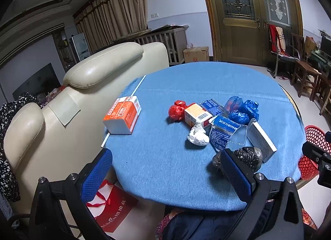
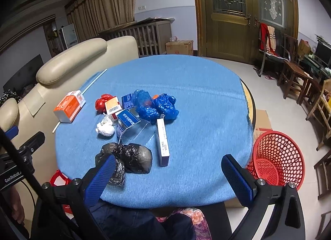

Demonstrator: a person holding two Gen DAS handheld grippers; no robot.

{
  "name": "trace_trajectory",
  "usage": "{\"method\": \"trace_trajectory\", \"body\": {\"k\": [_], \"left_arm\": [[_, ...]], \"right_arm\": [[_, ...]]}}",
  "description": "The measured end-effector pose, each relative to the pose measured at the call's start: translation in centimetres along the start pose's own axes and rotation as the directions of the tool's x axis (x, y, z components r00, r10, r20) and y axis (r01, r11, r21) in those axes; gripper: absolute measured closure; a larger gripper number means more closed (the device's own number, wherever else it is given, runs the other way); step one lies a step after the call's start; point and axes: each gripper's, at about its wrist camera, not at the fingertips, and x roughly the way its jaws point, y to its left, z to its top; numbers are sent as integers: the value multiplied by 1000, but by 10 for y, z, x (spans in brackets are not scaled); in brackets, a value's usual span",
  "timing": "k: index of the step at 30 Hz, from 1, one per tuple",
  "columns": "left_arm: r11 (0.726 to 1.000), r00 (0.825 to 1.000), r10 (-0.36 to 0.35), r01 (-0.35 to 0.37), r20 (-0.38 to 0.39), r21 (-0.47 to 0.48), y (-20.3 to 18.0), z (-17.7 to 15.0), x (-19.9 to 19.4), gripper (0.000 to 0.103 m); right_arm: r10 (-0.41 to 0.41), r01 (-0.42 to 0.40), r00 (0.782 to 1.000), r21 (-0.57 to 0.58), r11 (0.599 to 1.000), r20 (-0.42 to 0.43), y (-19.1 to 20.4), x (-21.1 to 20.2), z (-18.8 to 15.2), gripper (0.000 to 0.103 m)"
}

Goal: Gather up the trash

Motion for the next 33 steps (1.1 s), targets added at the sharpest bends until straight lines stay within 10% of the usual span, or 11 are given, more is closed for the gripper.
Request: {"method": "trace_trajectory", "body": {"k": [33], "left_arm": [[1000,999,-5,6,-39,13,-5,-6,10,0]], "right_arm": [[35,-34,999,84,996,-5,-12,19,-5,0]]}}
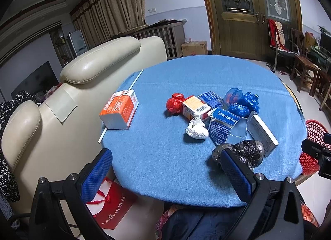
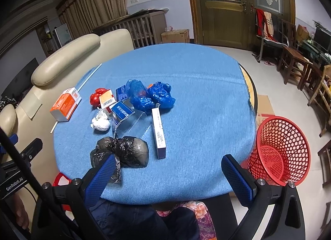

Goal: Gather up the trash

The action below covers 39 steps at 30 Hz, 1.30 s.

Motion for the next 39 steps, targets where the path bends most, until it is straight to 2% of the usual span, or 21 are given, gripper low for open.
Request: {"method": "trace_trajectory", "body": {"k": [39], "left_arm": [[1000,1000,-2,2,-5,4,-1,-1,3,0]], "right_arm": [[1,-1,999,13,1000,-39,-1,5,0,0]]}}
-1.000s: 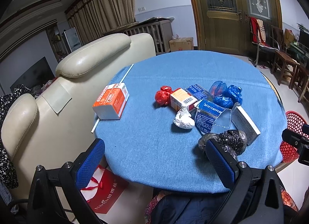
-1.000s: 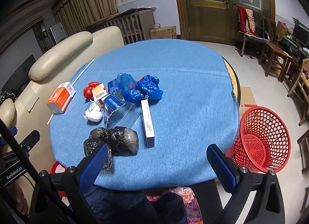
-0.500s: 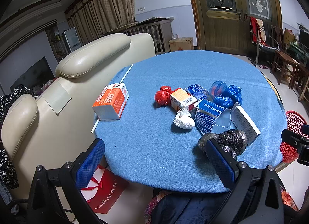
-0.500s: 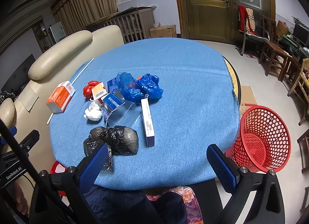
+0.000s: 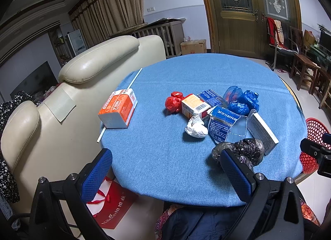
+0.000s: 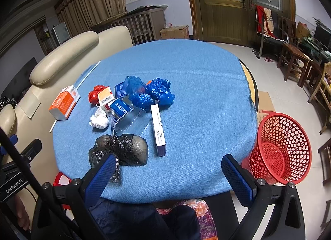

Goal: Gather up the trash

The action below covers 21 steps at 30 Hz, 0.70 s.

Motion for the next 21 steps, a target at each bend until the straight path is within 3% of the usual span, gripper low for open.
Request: {"method": "trace_trajectory", "body": {"k": [21], "left_arm": [[1000,1000,-4,4,-22,7,-1,-3,6,0]], "right_arm": [[9,-8,999,14,1000,-42,-3,10,0,0]]}}
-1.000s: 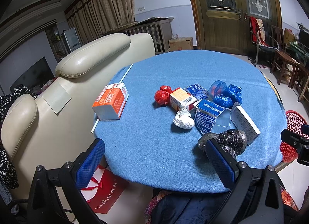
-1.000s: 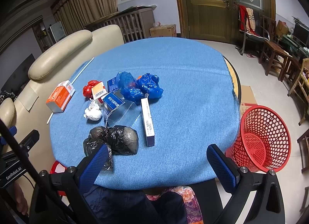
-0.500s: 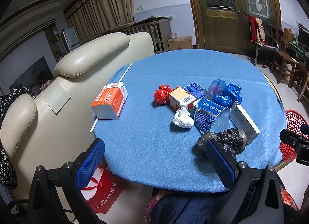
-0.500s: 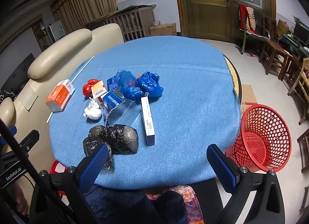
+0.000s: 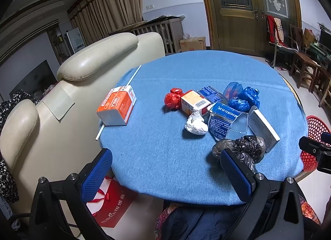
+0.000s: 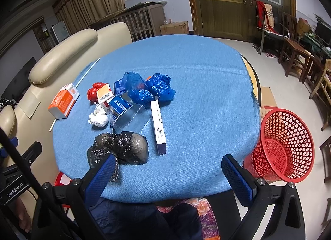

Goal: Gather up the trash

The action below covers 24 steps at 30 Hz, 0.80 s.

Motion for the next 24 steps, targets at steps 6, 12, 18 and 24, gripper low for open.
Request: {"method": "trace_trajectory", "body": {"k": [6,12,18,24], "left_arm": [[1000,1000,-1,1,-21,1,-1,-1,6,0],[1000,999,-3,3,-41,0,-2,0,16,0],[1000,997,-5,6,-75,7,-6,0,34,0],[999,990,-49,51,-133,11,-10,-1,56,0]], "right_arm": [[0,1,1000,25,1000,-24,-8,11,7,0],[17,-16,999,36,999,-49,-14,27,16,0],[90,-88,992,23,996,-84,-14,53,26,15],[193,-187,972,55,981,-135,-14,83,35,44]]}}
